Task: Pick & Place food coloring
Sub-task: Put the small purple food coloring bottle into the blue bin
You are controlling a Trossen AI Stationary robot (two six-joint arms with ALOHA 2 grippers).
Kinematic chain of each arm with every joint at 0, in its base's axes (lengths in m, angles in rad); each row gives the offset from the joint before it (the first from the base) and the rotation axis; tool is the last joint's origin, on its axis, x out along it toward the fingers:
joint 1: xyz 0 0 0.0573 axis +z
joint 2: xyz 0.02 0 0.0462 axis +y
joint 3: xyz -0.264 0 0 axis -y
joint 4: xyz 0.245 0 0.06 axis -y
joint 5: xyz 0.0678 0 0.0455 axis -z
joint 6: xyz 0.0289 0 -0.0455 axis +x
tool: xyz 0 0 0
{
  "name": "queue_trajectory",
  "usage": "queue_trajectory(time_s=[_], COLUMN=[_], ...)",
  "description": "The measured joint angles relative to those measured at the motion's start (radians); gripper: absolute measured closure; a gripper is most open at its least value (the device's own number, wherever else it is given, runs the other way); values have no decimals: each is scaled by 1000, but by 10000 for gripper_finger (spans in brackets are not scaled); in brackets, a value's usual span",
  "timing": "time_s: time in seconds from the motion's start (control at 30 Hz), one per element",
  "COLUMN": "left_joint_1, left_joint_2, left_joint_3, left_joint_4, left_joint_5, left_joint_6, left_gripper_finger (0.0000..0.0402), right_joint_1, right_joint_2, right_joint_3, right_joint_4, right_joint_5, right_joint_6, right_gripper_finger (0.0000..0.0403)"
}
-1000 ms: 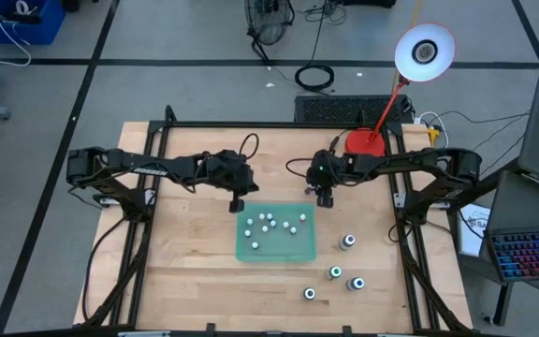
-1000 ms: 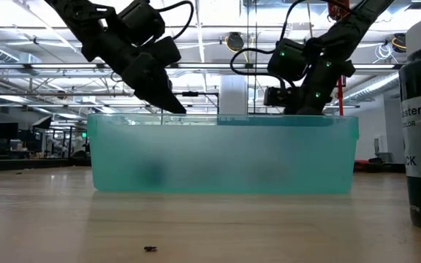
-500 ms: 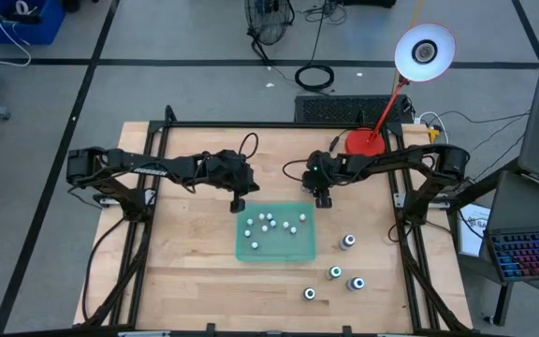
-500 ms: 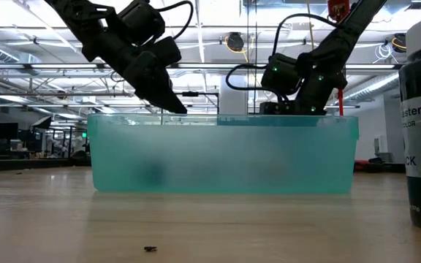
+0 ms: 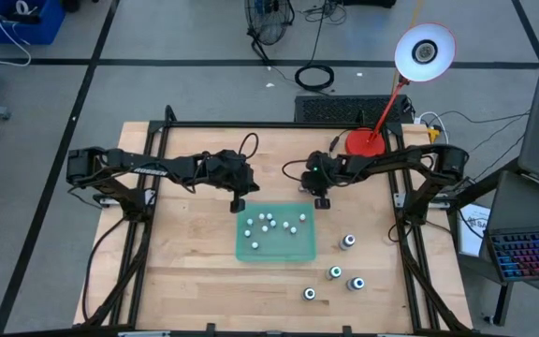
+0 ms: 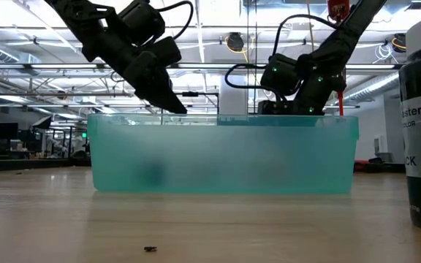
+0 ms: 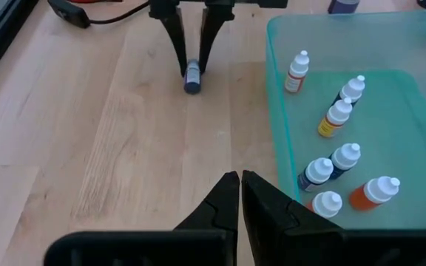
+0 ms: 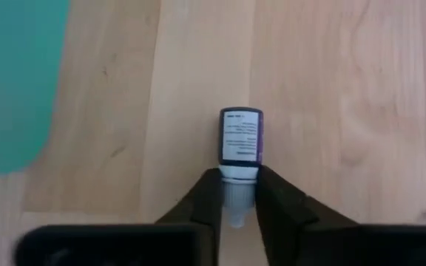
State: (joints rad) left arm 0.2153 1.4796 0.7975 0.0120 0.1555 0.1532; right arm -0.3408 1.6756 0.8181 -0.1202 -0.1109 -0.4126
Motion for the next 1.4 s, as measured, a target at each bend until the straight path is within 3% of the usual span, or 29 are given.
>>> queue_trajectory(time_s=[0.2, 0.33, 0.43, 0.7, 1.1, 1.4], left_joint_1=[0, 0, 0, -14, -22, -22], left_joint_2=[0, 0, 0, 32, 213, 262], left_joint_3=[0, 0, 0, 3, 1, 1], left_joint_4=[0, 17, 69, 297, 569, 686], left_joint_5=[0, 0, 0, -23, -54, -51], left_joint_6=[0, 5, 5, 36, 82, 80], left_gripper_finger=[376, 376, 376, 371, 233, 215], right_joint_1=[1, 15, 32, 94, 204, 212], right_joint_2=[2, -33, -88, -212, -225, -227], right_joint_3=[-1, 4, 16, 25, 24, 25], right_joint_4=[30, 34, 43, 117, 263, 280], right_joint_5=[15, 112, 166, 167, 169, 169], right_joint_6=[4, -4, -2, 12, 28, 30], right_gripper_finger=[364, 364, 364, 364, 364, 364])
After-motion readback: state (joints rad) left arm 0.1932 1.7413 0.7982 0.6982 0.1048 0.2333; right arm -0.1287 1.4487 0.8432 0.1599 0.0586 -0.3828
